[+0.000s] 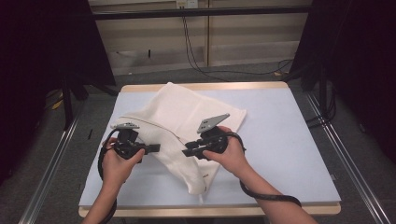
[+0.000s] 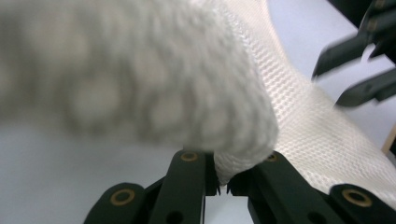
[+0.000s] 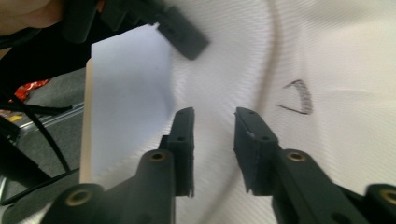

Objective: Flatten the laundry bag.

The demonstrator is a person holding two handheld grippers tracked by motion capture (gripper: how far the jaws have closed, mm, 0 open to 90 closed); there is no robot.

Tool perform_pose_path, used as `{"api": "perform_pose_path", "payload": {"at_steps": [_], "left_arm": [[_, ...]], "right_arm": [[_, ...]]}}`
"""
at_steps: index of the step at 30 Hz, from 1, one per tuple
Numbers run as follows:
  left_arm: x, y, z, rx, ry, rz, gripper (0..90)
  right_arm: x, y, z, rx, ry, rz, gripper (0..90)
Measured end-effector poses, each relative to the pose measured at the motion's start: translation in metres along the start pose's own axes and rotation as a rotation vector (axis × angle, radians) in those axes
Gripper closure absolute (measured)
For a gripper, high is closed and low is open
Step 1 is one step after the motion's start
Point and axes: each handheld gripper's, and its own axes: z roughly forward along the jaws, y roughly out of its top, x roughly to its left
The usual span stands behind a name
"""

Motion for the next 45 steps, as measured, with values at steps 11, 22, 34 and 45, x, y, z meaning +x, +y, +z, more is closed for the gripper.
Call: {"api": "perform_pose_path", "payload": {"at_steps": [11,22,34,45], "left_arm": [[0.004,-0.007,-0.003,0.016,0.009,-0.003,86.4],[0.004,-0.009,-0.004,0.02,0.012,-0.001,86.4],[0.004,-0.01,-0.004,0.017,0.015,0.0,86.4],[0.002,-0.008,-0.003,0.017,0.017,0.006,86.3]], "right_arm": [[-0.051,-0.051,-0.011,0.119,-0.235,0.096,44.2],[-0.062,-0.075,-0.014,0.209,-0.356,0.074,33.5],[-0.047,-0.073,0.002,0.196,-0.277,0.004,46.1],[-0.044,-0.065,0.009,0.227,-0.291,0.005,90.0]]}}
